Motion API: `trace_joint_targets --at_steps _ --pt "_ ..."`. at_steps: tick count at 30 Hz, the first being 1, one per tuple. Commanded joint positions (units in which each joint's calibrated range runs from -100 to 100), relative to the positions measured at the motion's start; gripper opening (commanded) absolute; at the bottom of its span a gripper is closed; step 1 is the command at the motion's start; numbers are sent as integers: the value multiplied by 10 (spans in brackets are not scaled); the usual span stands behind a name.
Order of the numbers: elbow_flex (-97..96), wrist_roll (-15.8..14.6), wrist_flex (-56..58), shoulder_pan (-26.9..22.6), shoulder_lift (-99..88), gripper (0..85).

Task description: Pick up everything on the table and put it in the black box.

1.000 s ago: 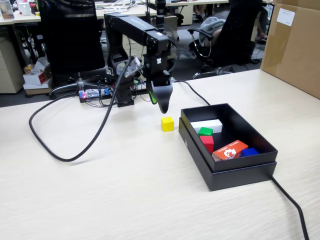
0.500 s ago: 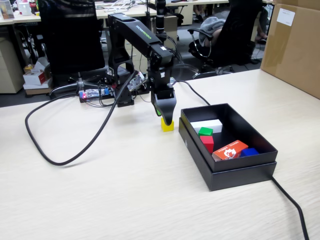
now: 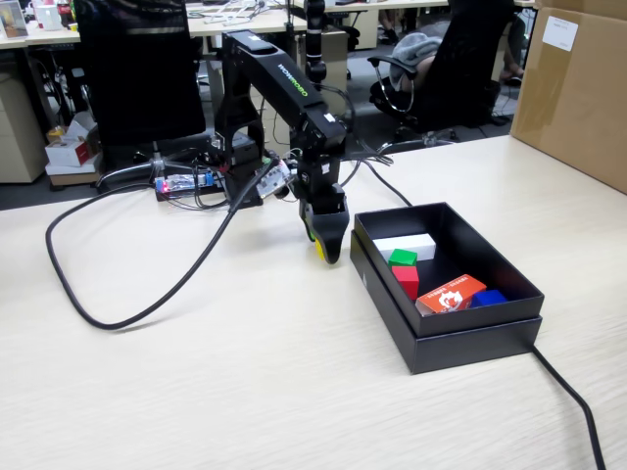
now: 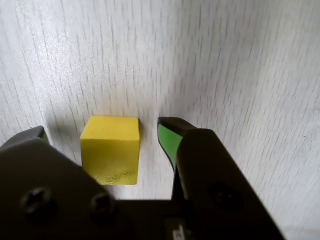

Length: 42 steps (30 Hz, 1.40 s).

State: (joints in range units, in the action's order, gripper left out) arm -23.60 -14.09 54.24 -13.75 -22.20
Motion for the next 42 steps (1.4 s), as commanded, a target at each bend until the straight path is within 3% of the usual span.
trace_joint_targets --at_steps 1,7,11,19,31,42 --pt "35 -3 1 -1 11 388" --pt "41 -16 1 -1 46 336" --pt "54 -17 1 1 45 142" --pt "59 -11 7 7 5 141" --pt "218 15 154 19 -241 141" --pt "503 21 149 1 -51 141"
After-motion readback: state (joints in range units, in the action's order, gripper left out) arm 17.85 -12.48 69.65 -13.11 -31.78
